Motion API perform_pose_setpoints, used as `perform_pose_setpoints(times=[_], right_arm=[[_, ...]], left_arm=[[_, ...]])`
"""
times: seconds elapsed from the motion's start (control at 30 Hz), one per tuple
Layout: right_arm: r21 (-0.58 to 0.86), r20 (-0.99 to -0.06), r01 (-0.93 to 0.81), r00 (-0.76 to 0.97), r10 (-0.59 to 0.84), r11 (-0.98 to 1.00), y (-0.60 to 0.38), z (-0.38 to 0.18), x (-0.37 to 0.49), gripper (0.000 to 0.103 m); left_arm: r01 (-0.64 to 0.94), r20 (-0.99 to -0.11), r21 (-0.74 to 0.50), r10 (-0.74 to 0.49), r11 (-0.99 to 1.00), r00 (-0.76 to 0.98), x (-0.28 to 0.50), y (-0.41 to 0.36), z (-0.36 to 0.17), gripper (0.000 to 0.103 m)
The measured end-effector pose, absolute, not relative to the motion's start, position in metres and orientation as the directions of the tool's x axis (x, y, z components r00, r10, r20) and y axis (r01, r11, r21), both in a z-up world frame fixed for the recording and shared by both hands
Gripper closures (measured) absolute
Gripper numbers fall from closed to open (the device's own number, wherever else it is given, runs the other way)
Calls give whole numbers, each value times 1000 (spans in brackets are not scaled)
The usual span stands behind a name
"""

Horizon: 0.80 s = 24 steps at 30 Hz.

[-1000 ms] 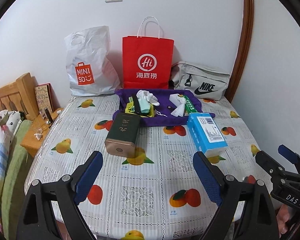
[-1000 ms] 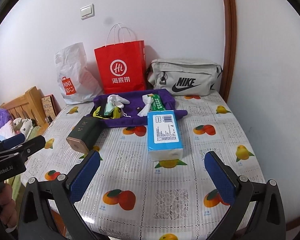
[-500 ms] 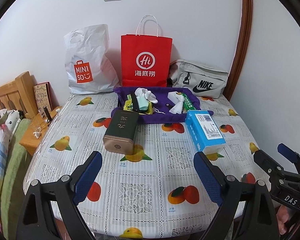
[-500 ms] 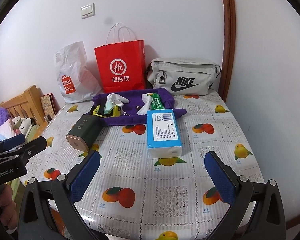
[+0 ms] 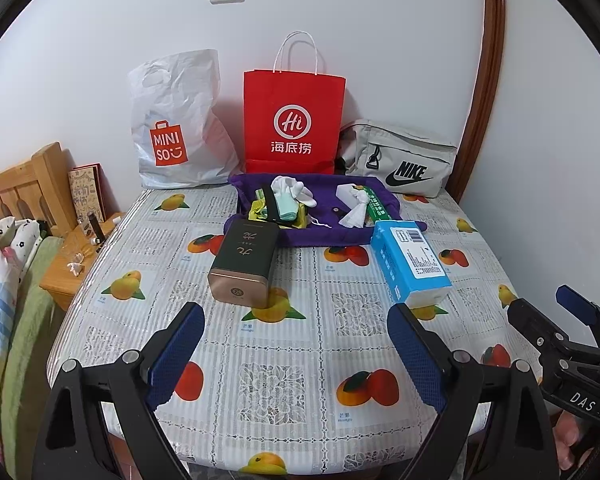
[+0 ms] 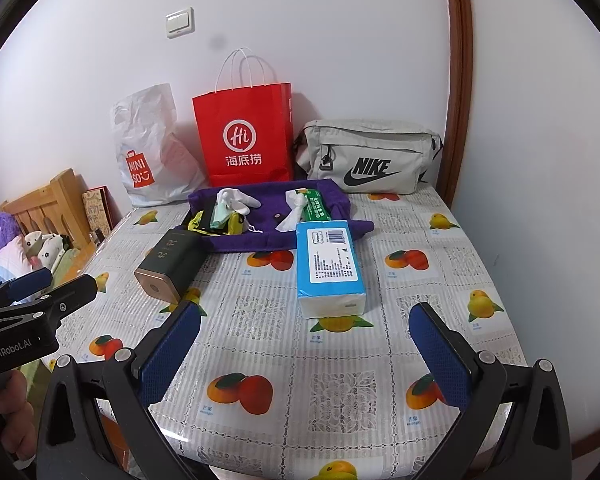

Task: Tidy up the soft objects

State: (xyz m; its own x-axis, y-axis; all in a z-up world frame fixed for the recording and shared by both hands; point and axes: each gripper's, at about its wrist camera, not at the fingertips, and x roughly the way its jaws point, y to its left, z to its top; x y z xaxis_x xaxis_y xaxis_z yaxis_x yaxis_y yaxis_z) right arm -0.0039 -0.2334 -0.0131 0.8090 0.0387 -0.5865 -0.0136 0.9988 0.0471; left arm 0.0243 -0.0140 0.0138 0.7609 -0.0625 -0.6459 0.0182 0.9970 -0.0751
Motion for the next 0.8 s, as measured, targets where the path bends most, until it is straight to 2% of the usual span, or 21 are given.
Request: perform_pose_setpoints(times=[0.8], right_arm=[[42, -584, -10, 811, 32, 999, -235, -10, -7, 0]], left_arm=[[17, -645, -74, -61, 997, 762, 22, -14, 15, 10]])
